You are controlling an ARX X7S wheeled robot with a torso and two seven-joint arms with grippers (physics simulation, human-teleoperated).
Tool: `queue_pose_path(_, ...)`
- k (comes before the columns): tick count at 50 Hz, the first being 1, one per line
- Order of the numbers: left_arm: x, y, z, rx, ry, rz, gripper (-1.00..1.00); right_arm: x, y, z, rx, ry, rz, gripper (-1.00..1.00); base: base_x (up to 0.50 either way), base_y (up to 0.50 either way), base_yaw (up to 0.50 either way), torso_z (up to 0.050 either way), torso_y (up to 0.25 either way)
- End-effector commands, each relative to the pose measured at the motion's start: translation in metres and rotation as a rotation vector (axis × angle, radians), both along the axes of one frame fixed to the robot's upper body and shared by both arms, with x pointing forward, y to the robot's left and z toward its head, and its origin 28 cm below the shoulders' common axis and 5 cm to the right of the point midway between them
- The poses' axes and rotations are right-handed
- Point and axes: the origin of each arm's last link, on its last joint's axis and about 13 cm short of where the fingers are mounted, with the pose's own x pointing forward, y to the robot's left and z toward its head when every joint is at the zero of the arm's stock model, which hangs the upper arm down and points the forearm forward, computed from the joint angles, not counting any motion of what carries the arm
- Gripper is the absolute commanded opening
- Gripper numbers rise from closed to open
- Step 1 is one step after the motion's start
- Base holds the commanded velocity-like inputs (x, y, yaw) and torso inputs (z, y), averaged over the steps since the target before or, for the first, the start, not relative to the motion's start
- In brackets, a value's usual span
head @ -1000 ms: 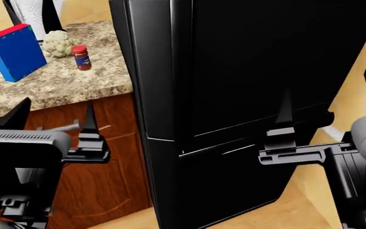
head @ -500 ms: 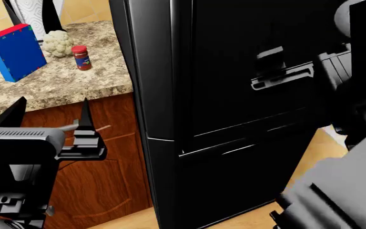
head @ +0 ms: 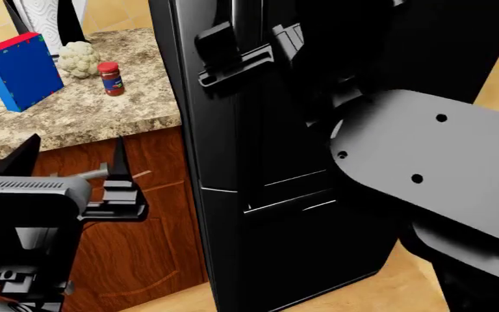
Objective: Open the fridge door
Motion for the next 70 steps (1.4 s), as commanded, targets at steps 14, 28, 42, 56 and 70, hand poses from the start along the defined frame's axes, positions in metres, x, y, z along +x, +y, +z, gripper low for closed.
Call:
queue_pose_path(14, 0.002, 0.001, 0.0, -0.011, -0.005, -0.006, 1.0, 0.034, 0.011, -0.008, 0.251, 0.164, 0.081, 1.0, 0.0, 0.0, 0.0, 0.0, 0.0)
queue_pose_path(28, 0.004, 0.001, -0.005, -0.014, 0.006, -0.01, 1.0, 0.083, 0.018, -0.009, 0.259, 0.199, -0.012, 1.0, 0.0, 0.0, 0.0, 0.0, 0.0)
queue_pose_path(42, 0.005, 0.002, -0.008, -0.016, 0.014, -0.009, 1.0, 0.121, 0.02, -0.011, 0.208, 0.268, -0.024, 1.0, 0.0, 0.0, 0.0, 0.0, 0.0)
queue_pose_path(56, 0.005, 0.003, -0.008, -0.018, 0.014, -0.011, 1.0, 0.133, 0.024, -0.009, 0.164, 0.294, 0.004, 1.0, 0.02, 0.0, 0.01, 0.001, 0.0)
queue_pose_path(70, 0.006, 0.003, -0.01, -0.018, 0.018, -0.011, 1.0, 0.141, 0.029, -0.019, 0.087, 0.314, -0.052, 1.0, 0.01, 0.0, 0.01, 0.001, 0.0)
